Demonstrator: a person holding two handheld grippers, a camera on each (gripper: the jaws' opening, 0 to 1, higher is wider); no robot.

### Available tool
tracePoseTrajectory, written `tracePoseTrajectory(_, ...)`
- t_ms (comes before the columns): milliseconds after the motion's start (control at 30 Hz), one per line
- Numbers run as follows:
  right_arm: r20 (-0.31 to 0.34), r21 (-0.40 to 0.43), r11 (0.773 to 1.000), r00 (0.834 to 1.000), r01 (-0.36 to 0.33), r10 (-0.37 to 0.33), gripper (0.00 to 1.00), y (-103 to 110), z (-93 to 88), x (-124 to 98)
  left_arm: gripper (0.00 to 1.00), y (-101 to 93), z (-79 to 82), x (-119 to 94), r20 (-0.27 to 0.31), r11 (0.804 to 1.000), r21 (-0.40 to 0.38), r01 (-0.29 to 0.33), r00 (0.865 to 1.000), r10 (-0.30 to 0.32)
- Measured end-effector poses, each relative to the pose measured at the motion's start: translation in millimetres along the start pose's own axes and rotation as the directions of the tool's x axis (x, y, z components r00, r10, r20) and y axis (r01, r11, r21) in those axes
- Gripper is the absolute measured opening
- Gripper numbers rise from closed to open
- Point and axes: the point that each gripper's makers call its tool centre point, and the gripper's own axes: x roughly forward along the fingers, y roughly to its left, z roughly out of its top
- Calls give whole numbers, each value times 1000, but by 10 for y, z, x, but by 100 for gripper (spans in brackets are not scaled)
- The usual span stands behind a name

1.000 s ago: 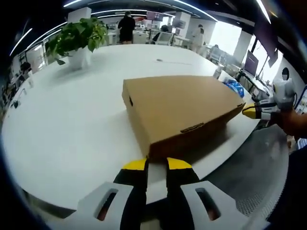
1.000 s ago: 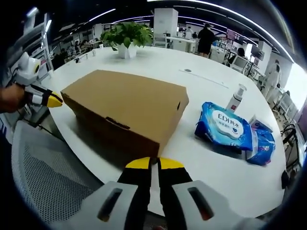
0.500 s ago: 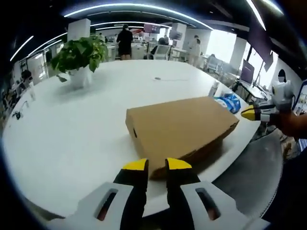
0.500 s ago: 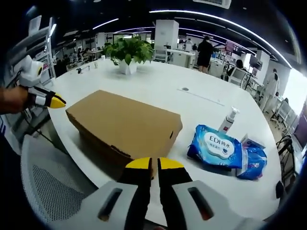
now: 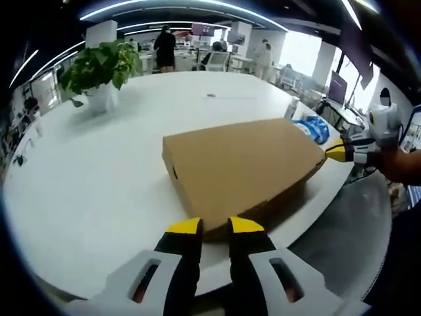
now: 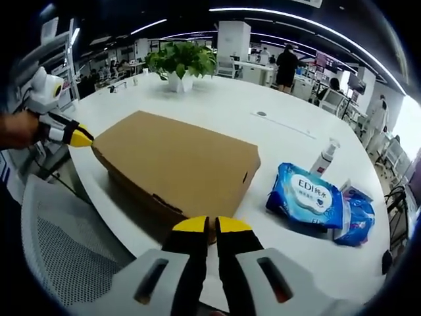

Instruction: Operate the shoe box by opening the lid, removing the specified soft item, and placing it in the target area until the item is outside and the box remains undamaged.

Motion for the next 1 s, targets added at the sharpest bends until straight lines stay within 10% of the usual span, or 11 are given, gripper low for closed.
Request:
tracePoseTrajectory(367,26,17,1000,999,-23,23,9,-45,36,-58,14,4,-5,-52,-1,999,32,-16,1000,16)
tracePoseTrajectory(500,25,-7,1000,999,-24,25,17,-107,-20,-120,24,171,-135,-117,-40,971,233,-62,997,73)
tracePoseTrajectory(700,-33,4,999,999,-41,41,18,-82,-313,-91,32,103,-341,-48,-69,983,184,3,998,9)
tracePoseTrajectory(1000,-32,-12,997,997,-76,75,18,59,-250,76,24,95,-249,132,-63,975,223,15,998,-1)
